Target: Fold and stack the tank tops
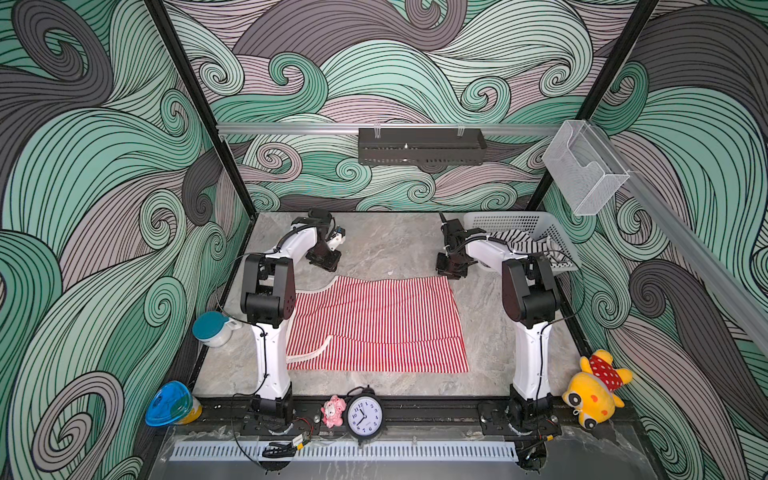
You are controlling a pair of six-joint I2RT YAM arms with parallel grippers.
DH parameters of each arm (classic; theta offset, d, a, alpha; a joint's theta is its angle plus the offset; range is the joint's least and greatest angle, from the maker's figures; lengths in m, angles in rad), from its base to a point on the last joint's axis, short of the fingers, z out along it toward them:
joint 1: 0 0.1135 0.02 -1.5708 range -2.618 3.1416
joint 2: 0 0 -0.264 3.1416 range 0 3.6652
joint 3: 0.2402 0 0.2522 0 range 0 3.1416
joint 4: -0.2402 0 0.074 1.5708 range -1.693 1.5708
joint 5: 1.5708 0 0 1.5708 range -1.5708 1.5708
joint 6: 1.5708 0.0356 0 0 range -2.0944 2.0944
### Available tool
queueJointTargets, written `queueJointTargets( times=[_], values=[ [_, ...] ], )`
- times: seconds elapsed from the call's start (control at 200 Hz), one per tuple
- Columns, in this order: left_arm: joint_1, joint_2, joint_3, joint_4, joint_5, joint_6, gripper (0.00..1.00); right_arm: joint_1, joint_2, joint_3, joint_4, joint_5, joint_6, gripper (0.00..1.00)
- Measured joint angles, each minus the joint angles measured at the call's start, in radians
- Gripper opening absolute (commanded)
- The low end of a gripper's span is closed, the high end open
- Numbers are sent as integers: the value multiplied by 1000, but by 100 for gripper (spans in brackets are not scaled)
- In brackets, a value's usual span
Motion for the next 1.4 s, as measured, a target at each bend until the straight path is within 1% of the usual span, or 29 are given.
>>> queueJointTargets(
  times=[0.15, 0.235, 0.33, 0.43, 0.621, 0.891, 1.056, 1.402],
  values=[
    [0, 0, -1, 4, 3, -9, 39, -1, 0, 2, -2, -6, 1, 9],
    [0, 0, -1, 5, 3, -13, 38, -1, 0, 2, -3, -14, 3, 4],
    [-4, 4, 2, 5, 3, -15, 41, 3, 0, 2, -3, -18, 2, 0],
    [-14, 25, 21, -6, 3, -14, 43, 10, -5, -1, -2, -18, 0, 0],
    [-45, 82, 50, -11, -1, -14, 43, 34, -55, -29, -2, -15, -5, 0],
    [-63, 100, 50, -34, -3, -9, 39, 48, -121, -77, 5, -14, -13, 0],
    [-63, 100, 49, -36, -5, -5, 27, 48, -122, -98, 10, -12, -15, 0],
    [-63, 107, 48, -38, -14, -2, 29, 48, -127, -104, 13, -8, -17, 0]
  ],
)
